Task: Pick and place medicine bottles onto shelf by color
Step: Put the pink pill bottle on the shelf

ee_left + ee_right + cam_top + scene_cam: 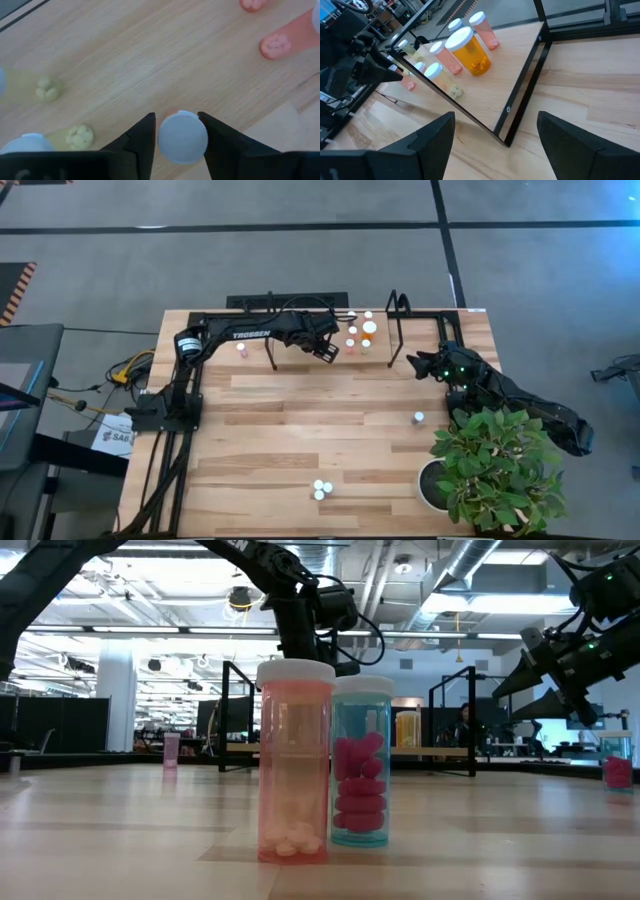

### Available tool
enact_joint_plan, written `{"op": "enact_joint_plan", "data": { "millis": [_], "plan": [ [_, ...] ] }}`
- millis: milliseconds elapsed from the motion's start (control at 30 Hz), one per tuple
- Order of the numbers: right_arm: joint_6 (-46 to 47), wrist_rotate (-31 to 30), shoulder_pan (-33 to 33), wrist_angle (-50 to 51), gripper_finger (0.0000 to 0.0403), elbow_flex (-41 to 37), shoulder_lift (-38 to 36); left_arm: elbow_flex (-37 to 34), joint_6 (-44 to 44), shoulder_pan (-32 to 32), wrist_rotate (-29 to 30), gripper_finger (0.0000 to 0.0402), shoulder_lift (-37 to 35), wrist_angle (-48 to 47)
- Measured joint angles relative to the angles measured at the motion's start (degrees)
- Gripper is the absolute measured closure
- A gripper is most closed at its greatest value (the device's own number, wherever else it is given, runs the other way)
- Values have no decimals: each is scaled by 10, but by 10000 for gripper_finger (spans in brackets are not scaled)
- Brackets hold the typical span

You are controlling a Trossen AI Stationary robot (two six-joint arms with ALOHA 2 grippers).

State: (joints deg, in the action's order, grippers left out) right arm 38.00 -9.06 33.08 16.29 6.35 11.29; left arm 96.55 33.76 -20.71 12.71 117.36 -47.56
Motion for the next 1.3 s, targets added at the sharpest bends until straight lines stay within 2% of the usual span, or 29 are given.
{"op": "enact_joint_plan", "data": {
  "millis": [167, 600, 1300],
  "plan": [
    [0, 0, 0, 0, 97, 0, 0, 0, 0, 0, 0, 289, 0, 1],
    [0, 0, 0, 0, 97, 0, 0, 20, -52, -19, 30, 290, 0, 15],
    [0, 0, 0, 0, 97, 0, 0, 16, -91, -82, -10, 290, 18, 35]
  ]
}}
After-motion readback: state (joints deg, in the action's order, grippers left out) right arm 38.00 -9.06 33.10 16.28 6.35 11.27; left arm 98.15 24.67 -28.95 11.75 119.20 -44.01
